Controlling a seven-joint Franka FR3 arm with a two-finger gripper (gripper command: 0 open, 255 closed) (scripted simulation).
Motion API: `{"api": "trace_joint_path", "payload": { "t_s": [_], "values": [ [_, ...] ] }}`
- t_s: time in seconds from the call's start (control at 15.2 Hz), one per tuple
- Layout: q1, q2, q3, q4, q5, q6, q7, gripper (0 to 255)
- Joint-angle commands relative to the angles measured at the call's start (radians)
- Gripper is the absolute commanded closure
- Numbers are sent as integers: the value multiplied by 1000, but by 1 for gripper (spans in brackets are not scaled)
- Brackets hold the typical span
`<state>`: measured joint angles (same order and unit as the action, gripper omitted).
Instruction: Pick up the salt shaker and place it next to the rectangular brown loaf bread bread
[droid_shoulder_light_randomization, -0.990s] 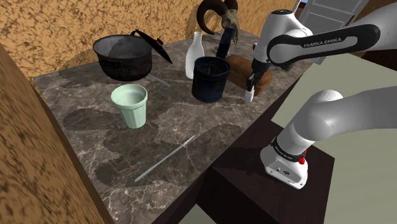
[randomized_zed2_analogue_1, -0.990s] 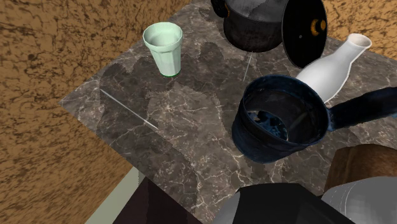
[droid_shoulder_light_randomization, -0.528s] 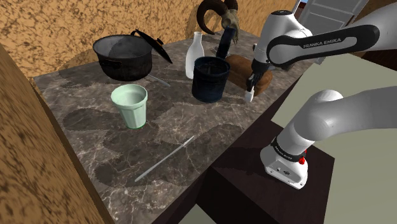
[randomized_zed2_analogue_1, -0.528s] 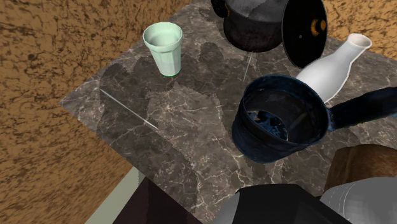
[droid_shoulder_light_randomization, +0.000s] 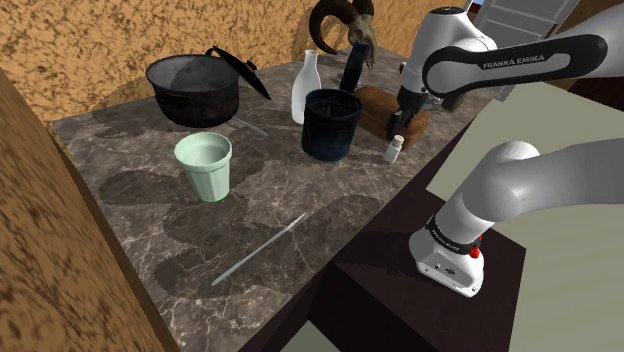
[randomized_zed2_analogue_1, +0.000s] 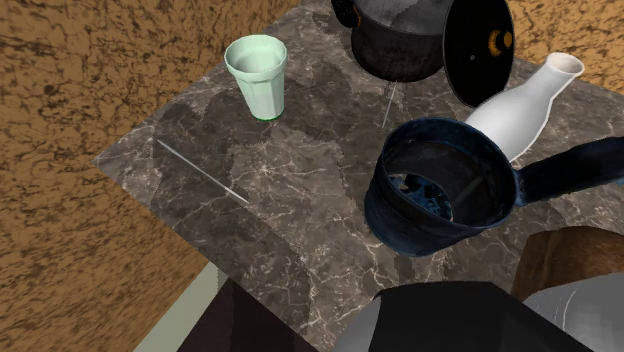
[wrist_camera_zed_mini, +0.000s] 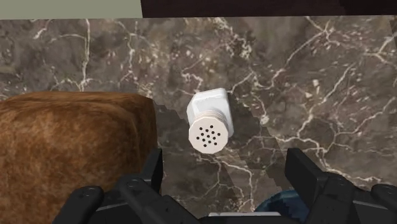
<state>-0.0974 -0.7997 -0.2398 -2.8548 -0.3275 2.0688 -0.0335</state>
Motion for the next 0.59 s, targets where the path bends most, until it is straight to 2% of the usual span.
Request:
{"api": "trace_joint_path", "payload": {
  "t_s": [0.0,0.07,0.53],
  "values": [
    [10,-22,15,43,18,-67,-3,0],
    [14,-32,22,63,27,-99,-5,0],
    [13,-32,22,63,27,-99,-5,0]
  ]
}}
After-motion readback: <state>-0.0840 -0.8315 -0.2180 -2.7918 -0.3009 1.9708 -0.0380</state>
